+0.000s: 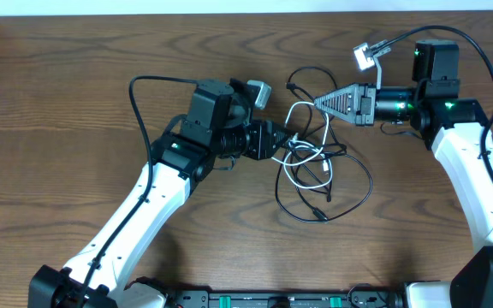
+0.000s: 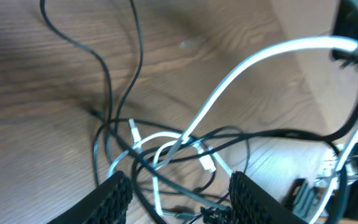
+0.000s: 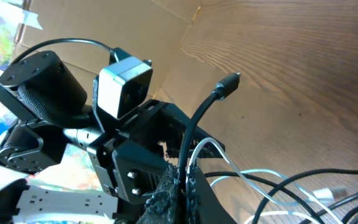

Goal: Untangle cables

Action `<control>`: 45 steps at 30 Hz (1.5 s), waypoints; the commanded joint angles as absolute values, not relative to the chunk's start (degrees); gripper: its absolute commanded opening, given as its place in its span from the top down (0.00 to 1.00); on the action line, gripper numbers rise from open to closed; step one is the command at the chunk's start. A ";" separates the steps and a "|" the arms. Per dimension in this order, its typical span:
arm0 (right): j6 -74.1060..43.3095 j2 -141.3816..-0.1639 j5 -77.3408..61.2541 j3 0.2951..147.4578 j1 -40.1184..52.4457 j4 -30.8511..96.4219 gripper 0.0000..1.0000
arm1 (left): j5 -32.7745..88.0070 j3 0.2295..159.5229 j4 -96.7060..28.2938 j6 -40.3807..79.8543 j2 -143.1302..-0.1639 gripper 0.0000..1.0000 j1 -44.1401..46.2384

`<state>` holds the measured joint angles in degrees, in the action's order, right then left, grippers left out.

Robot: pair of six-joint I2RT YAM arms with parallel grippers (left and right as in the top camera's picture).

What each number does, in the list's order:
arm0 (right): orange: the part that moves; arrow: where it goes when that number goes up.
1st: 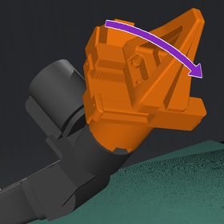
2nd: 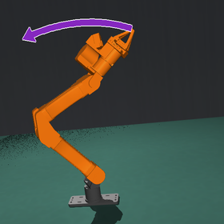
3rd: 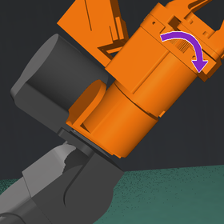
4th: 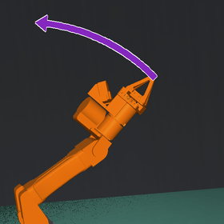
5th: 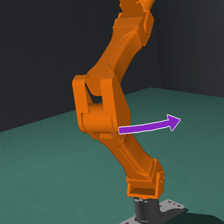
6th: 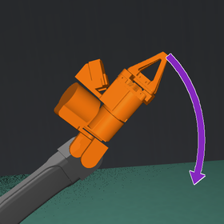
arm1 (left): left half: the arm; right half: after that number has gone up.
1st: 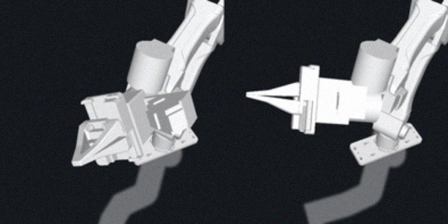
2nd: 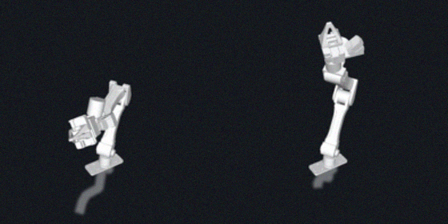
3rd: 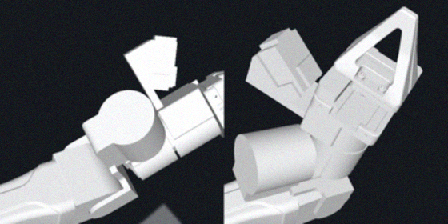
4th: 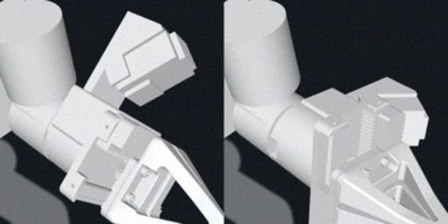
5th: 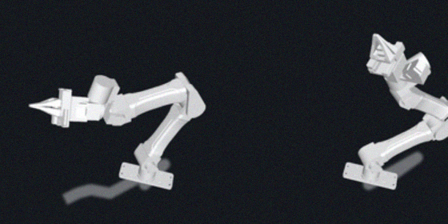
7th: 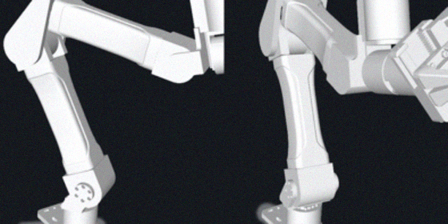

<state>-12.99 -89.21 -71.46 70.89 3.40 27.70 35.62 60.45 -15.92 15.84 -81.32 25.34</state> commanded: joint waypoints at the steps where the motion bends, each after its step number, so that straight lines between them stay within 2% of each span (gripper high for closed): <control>1: -12.60 -89.27 -70.57 71.22 3.36 27.68 0.99 | 29.28 61.19 -16.69 11.92 -81.65 0.49 24.71; 3: -12.60 -89.27 -70.37 71.22 3.36 27.70 0.99 | 26.87 61.21 -16.36 14.94 -81.56 0.48 23.05; 7: -12.60 -89.27 -70.37 71.22 3.33 27.70 0.99 | 30.28 61.21 -16.47 14.72 -81.54 0.38 18.15; 11: -12.60 -89.27 -70.39 71.22 3.31 27.70 0.99 | 52.38 61.19 -17.02 -5.02 -81.54 0.37 15.75; 13: -12.60 -89.27 -70.39 71.22 3.31 27.68 0.99 | 59.05 61.19 -18.59 -12.88 -81.54 0.28 15.99; 15: -12.60 -89.27 -70.37 71.22 3.31 27.70 0.99 | 60.27 61.19 -21.02 -17.21 -81.54 0.21 16.64; 16: -12.60 -89.27 -70.37 71.22 3.31 27.68 0.99 | 60.25 61.19 -24.01 -21.21 -81.54 0.13 17.61; 22: -12.60 -89.27 -70.37 71.22 3.31 27.66 0.99 | 59.92 61.19 -32.84 -36.10 -81.54 0.11 21.06; 25: -12.60 -89.27 -70.39 71.22 3.31 27.66 0.99 | 54.72 61.19 -31.77 -39.40 -81.54 0.11 23.31; 31: -12.60 -89.27 -70.39 71.22 3.42 27.66 0.99 | 27.81 61.19 -23.49 -39.40 -81.56 0.10 29.19; 34: -12.60 -89.27 -70.41 71.22 3.42 27.70 0.99 | 19.59 61.19 -20.21 -39.38 -81.56 0.10 30.30; 40: -12.60 -89.27 -70.41 71.22 3.42 27.73 0.99 | 14.11 61.19 -18.74 -38.74 -81.56 0.10 30.30; 45: -12.58 -89.27 -70.39 71.22 3.42 27.68 0.99 | 14.87 61.19 -17.37 -38.74 -81.56 0.10 30.37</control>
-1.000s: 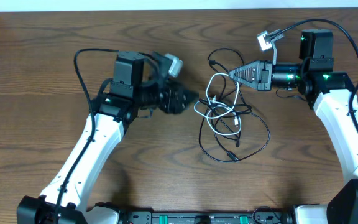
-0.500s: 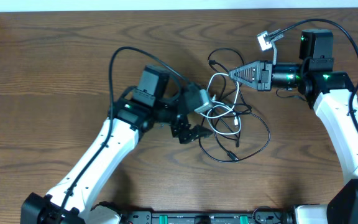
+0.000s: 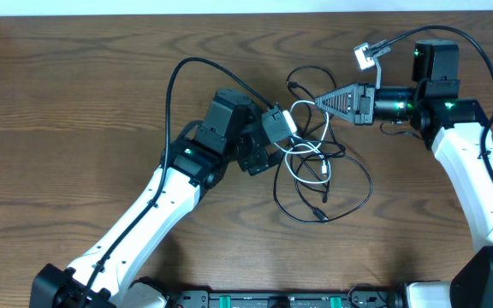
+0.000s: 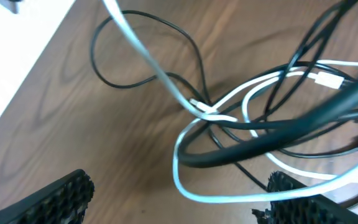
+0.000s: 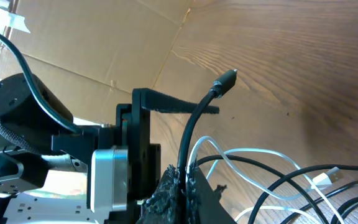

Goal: Untangle cables

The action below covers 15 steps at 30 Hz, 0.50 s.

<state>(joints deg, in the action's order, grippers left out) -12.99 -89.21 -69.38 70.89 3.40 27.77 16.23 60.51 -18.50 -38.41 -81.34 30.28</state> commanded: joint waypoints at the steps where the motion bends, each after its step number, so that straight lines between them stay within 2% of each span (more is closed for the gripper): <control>1: -12.58 -89.27 -70.39 71.22 3.42 27.68 0.99 | 16.25 61.19 -16.16 -38.76 -81.56 0.10 30.37; 10: -12.58 -89.27 -70.39 71.22 3.42 27.66 0.99 | 39.22 61.19 -12.71 -38.74 -82.52 0.11 30.37; 11: -12.58 -89.27 -70.39 71.22 3.42 27.68 0.99 | 40.45 61.19 -12.69 -38.74 -83.05 0.14 30.37; 12: -12.60 -89.27 -70.39 71.22 3.42 27.68 0.99 | 40.77 61.19 -12.69 -38.74 -83.55 0.21 30.37; 13: -12.58 -89.27 -70.39 71.22 3.42 27.66 0.99 | 40.75 61.19 -12.69 -38.74 -83.94 0.33 30.37; 14: -12.58 -89.27 -70.39 71.22 3.42 27.66 0.99 | 40.73 61.19 -12.69 -38.74 -84.42 0.52 30.37; 15: -12.58 -89.27 -70.39 71.22 3.42 27.68 0.99 | 40.75 61.19 -12.71 -38.74 -84.73 0.63 30.37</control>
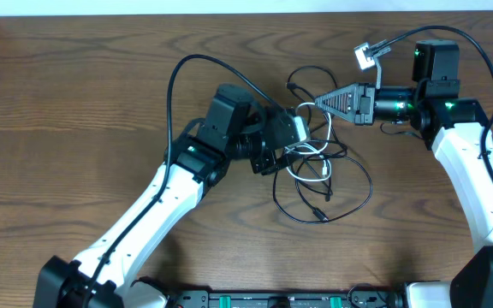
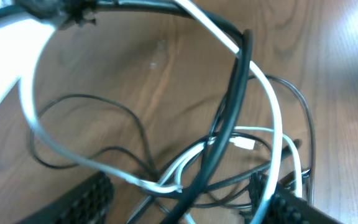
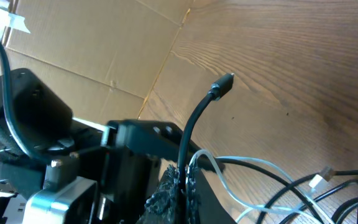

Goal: Untangle cables

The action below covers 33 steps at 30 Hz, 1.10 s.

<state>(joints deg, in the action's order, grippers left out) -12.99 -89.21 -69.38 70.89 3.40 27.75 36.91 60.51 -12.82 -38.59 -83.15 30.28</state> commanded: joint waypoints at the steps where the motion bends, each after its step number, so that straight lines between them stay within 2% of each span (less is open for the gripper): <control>1: -12.58 -89.27 -70.41 71.22 3.42 27.68 0.99 | 40.73 61.19 -12.71 -38.74 -84.99 0.78 30.35; 2: -12.58 -89.27 -70.41 71.22 3.42 27.68 0.99 | 40.71 61.19 -12.71 -38.74 -85.03 0.92 30.35; 6: -12.58 -89.27 -70.39 71.22 3.42 27.68 0.99 | 39.40 61.19 -11.53 -38.13 -84.84 0.92 30.35; 10: -12.60 -89.27 -70.24 71.22 3.42 27.70 0.98 | 33.89 61.21 -8.05 -31.77 -83.15 0.92 30.28; 13: -12.60 -89.27 -66.57 71.22 3.42 28.86 0.85 | 25.74 61.21 -3.88 -25.21 -79.57 0.92 30.30; 16: -12.58 -89.27 -63.51 71.22 3.42 30.52 0.79 | 17.69 61.21 -1.26 -19.99 -75.31 0.92 30.28; 17: -12.53 -89.27 -62.22 71.22 3.42 31.14 0.69 | 14.70 61.21 -0.47 -18.39 -73.67 0.92 30.28; 18: -12.53 -89.27 -60.49 71.22 3.42 31.81 0.47 | 11.57 61.21 0.47 -16.97 -71.37 0.92 30.28; 19: -12.51 -89.27 -59.72 71.22 3.42 32.14 0.35 | 10.76 61.21 0.71 -16.97 -70.28 0.92 30.30; 21: -10.92 -89.27 -59.20 71.22 3.42 32.80 0.13 | 10.37 61.21 0.75 -16.99 -68.05 0.92 30.24; 23: -10.39 -89.27 -58.74 71.22 3.42 33.58 0.01 | 10.39 61.21 0.71 -16.97 -66.22 0.92 30.24; 33: -4.10 -89.27 -57.25 71.22 3.42 42.28 0.01 | 7.84 61.21 2.04 -16.80 -64.62 0.92 30.24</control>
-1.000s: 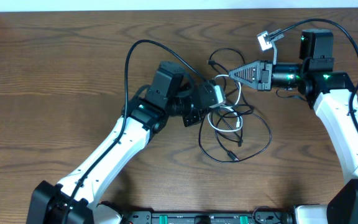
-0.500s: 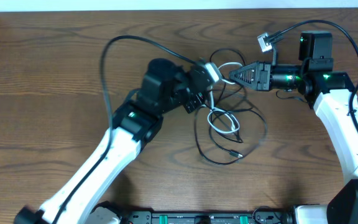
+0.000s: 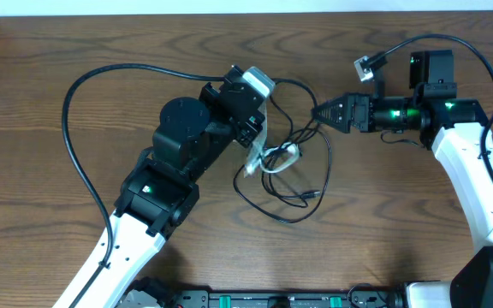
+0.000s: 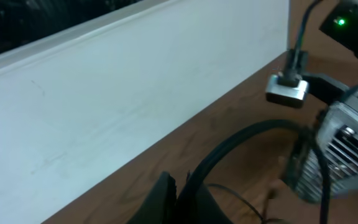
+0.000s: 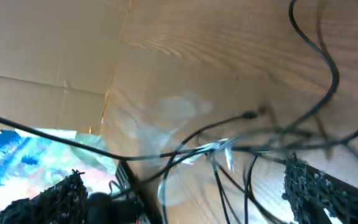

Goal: Untangle cables

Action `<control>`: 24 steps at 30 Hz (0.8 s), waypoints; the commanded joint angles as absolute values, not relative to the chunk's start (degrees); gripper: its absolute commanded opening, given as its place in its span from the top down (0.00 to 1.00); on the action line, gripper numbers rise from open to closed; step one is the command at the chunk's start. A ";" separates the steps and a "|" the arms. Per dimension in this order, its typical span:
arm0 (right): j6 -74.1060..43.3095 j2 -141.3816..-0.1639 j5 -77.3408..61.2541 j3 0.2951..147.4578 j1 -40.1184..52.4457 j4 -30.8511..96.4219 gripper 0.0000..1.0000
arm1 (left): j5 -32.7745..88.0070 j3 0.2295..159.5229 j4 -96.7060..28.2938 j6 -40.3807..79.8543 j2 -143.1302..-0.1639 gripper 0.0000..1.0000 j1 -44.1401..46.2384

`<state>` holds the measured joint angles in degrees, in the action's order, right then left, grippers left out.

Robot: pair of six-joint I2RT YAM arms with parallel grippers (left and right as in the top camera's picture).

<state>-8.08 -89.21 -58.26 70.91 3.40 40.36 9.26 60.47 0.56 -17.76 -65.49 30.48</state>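
Observation:
The tangle (image 3: 285, 171) of thin black and white cables lies mid-table, a white strand (image 3: 255, 152) rising from it toward my left gripper. My left gripper (image 3: 259, 120) is lifted above the tangle's left side. In the left wrist view it (image 4: 180, 190) is shut on a thick black cable (image 4: 241, 140) that arcs up to the right. My right gripper (image 3: 319, 109) sits just right of the tangle. Its fingers (image 5: 61, 193) stand wide apart, the blurred cables (image 5: 229, 149) beyond them, nothing held.
The left arm's own black lead (image 3: 101, 73) loops wide over the table's left half. A white wall (image 4: 104, 93) runs along the table's back edge. Cardboard (image 5: 55, 50) stands beyond the table in the right wrist view.
My left gripper was open over the tangle; now it is shut on a thick black cable and lifted. My right gripper, then shut on a black cable, is open. The tangle sits further left.
My right gripper was shut on a black cable end at all three earlier moments. My left gripper was open beside the tangle, then open over it, turned differently each time. Now the left holds a black cable and the right has let go.

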 commanded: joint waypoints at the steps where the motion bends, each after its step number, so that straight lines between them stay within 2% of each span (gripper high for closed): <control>1: -4.10 -89.27 -56.36 71.22 3.44 43.05 0.01 | 7.84 61.21 2.76 -16.80 -64.60 0.92 30.24; 6: -3.99 -89.27 -53.91 71.20 4.12 46.44 0.01 | 7.79 61.21 4.67 -16.82 -64.62 0.92 30.24; 12: -3.99 -89.27 -52.97 71.18 5.82 47.68 0.01 | 1.61 61.21 5.96 -16.82 -64.62 0.92 30.24; 20: -4.23 -89.27 -44.99 71.18 14.39 47.59 0.01 | 1.39 61.19 6.13 -16.80 -64.62 0.92 30.24; 24: -7.05 -89.30 -40.27 71.18 18.63 46.85 0.01 | -3.60 61.21 6.17 -16.80 -64.62 0.92 30.22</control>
